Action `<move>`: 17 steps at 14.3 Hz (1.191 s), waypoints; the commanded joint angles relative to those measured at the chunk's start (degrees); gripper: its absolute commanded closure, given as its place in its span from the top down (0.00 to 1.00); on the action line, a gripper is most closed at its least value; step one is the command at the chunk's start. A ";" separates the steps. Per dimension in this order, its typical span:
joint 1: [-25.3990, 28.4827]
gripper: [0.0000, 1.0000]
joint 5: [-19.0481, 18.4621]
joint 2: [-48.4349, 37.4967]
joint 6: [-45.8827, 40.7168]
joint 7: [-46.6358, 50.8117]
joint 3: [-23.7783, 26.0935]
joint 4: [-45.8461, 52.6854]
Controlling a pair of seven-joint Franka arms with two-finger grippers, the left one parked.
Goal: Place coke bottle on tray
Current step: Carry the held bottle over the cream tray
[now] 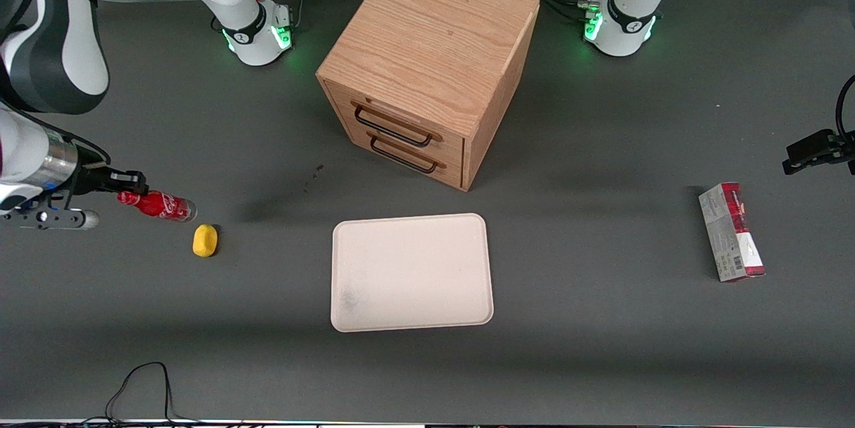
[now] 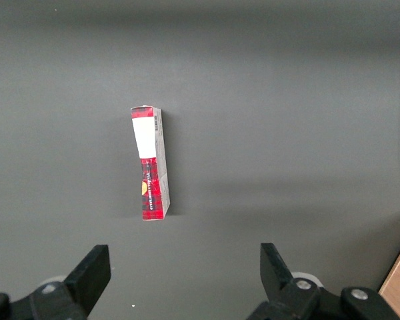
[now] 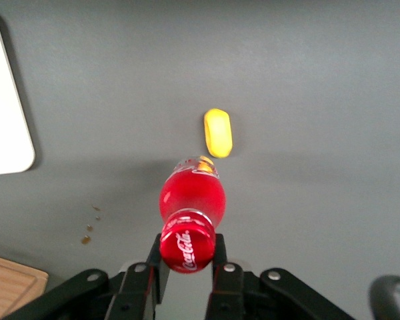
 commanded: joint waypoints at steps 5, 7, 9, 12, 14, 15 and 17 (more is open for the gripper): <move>2.03 0.00 1.78 6.59 -2.20 9.05 2.00 9.34; 2.99 0.00 3.01 8.61 -2.37 11.60 2.61 12.50; 3.17 0.00 3.01 10.80 -2.55 15.29 4.01 15.23; 3.26 0.00 3.19 16.16 -2.64 22.49 7.00 21.37; 3.26 0.00 2.84 19.33 -2.64 26.71 9.37 24.20; 3.26 0.00 2.66 20.65 -2.55 28.47 10.60 25.69; 4.30 0.00 2.49 23.28 -2.55 31.73 11.58 28.68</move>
